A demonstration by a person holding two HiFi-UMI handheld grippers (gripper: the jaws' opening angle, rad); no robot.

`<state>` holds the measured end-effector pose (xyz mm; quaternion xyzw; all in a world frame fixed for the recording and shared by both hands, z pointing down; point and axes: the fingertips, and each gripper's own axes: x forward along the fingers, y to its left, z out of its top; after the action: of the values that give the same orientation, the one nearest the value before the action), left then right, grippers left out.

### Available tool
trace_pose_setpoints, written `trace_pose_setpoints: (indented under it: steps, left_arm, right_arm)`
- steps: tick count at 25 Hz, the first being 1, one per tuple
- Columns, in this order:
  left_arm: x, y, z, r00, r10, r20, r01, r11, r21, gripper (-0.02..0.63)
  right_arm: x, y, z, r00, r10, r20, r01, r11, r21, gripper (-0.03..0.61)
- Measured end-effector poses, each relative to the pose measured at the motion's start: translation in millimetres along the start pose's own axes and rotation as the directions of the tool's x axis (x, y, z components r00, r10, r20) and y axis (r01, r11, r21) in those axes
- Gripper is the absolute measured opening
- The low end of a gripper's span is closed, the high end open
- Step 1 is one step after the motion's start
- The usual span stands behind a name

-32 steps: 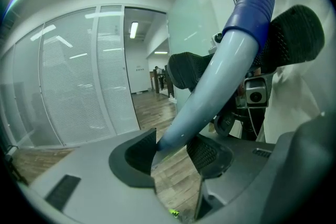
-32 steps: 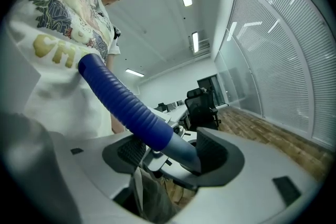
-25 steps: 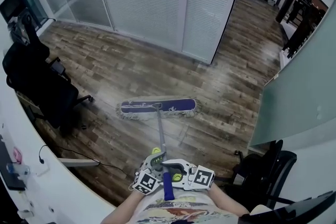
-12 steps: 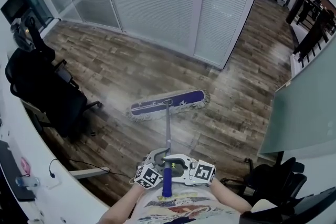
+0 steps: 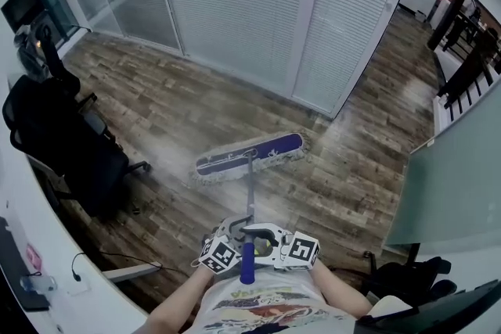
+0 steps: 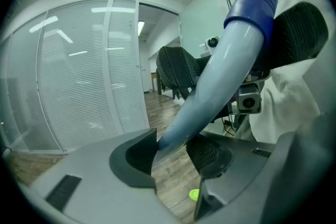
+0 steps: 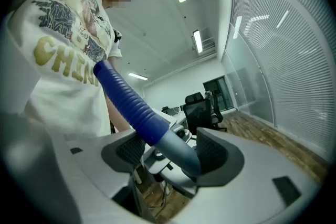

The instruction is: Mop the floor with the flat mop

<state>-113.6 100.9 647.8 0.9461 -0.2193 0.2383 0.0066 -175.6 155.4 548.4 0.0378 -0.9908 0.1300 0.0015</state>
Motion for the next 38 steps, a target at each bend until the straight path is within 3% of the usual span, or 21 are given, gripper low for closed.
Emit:
trace_pose_setpoints:
  steps: [9,21,28,35,38]
  left_arm:
    - [46,94,13,1.0,-0.014,0.004,0.014,1.0,-0.017,0.156]
    - [158,272,68,1.0,0.002,-0.014,-0.002,1.0,-0.028,0.156]
    - [231,369,103,1.0,0.027,0.004,-0.026,0.996,-0.085,0.162]
    - [279,429,105,0.999,0.006,-0.041,-0.007,1.0,-0.02,0.164]
    - [294,450,105,0.999,0.008,-0.038,-0.009,1.0,-0.03,0.164]
  right_arm:
    - [4,-102,29,0.998,-0.016,0.055,0.016,1.0,0.014,0.282]
    - [-21,-306,100,0.997,0.018,0.076,-0.019,1.0,0.01,0.284]
    - [-48,-424,134,0.996,0.018,0.093,-0.019,1.0,0.019,0.283]
    - [-59,-501,140,0.996,-0.021,0.082,0.019,0.999,0.029,0.285]
    - [-61,-527,142,0.995,-0.049,0.081,0.046,0.998,0.037,0.285]
